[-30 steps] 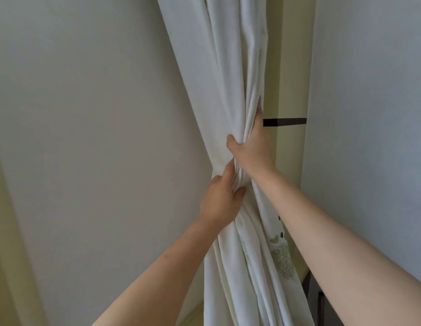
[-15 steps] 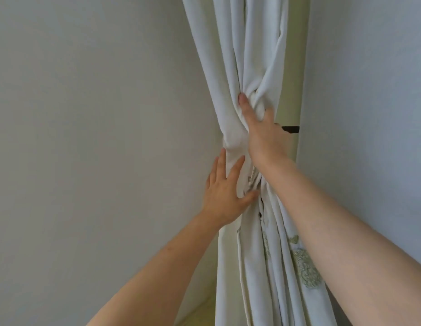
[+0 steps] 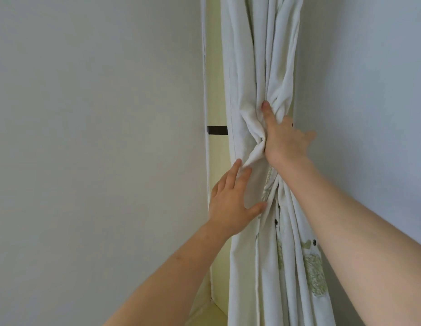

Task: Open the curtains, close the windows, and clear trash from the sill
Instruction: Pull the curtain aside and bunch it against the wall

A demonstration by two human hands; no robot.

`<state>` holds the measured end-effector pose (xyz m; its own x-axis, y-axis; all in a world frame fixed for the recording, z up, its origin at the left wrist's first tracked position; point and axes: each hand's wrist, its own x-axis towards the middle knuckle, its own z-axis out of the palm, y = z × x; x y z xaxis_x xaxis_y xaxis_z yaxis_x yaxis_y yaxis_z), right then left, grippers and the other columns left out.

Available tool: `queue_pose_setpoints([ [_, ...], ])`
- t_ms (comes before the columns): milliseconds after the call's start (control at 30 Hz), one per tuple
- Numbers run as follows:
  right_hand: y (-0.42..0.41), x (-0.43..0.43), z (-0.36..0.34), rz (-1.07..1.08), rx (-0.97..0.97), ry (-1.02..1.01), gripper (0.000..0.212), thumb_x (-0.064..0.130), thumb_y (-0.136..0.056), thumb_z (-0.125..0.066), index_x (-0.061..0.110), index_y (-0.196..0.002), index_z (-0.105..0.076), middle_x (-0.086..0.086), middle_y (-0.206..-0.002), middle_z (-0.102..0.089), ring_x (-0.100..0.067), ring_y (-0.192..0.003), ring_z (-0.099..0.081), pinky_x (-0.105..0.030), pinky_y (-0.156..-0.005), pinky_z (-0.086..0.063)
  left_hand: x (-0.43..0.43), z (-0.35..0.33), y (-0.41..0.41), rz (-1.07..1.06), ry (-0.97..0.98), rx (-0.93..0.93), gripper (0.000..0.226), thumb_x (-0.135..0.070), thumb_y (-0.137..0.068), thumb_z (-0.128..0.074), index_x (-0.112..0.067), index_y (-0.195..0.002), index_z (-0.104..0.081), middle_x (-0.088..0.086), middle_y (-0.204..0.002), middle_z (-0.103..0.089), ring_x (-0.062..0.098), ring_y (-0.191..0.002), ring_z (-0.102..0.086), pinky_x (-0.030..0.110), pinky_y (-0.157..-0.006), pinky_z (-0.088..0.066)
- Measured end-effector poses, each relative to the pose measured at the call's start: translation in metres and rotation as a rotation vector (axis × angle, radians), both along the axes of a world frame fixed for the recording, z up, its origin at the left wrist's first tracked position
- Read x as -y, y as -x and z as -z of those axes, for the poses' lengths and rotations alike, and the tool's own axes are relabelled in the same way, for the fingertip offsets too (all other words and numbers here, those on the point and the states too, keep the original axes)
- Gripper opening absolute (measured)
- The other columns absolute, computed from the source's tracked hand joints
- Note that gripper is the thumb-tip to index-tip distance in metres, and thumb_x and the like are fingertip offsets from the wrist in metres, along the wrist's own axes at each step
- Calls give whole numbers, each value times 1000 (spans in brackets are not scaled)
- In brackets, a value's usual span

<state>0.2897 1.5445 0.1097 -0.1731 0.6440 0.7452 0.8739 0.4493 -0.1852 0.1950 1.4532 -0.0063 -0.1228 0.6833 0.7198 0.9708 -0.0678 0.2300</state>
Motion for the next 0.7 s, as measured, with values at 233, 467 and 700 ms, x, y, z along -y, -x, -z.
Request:
queue_pose_setpoints([
  [233,4,13,10,-137,-223,72,57,32,-93,-39,47,-142,-13,-16,-128,-46,-38,-102,-54,-66,-100,-21,18,2,20,17,60,-60,78,-54,-80,-58,-29,-144,-21,-8,-156,-6,18,-140,-15,41,-111,-23],
  [467,20,76,13,-237,-526,67,61,60,-85,-33,33,-140,-32,-11,-157,-6,-34,-141,-16,-66,-103,-16,64,14,39,96,158,-21,74,-49,-84,-56,-28,-144,-20,-9,-155,-15,16,-139,-18,40,-111,-24],
  [700,48,145,31,-41,-429,-42,78,38,-90,-44,18,-148,3,-10,-158,11,-33,-144,5,-66,-107,-6,134,20,68,138,225,17,71,-39,-87,-55,-29,-145,-15,1,-152,-26,19,-138,-24,42,-109,-28],
])
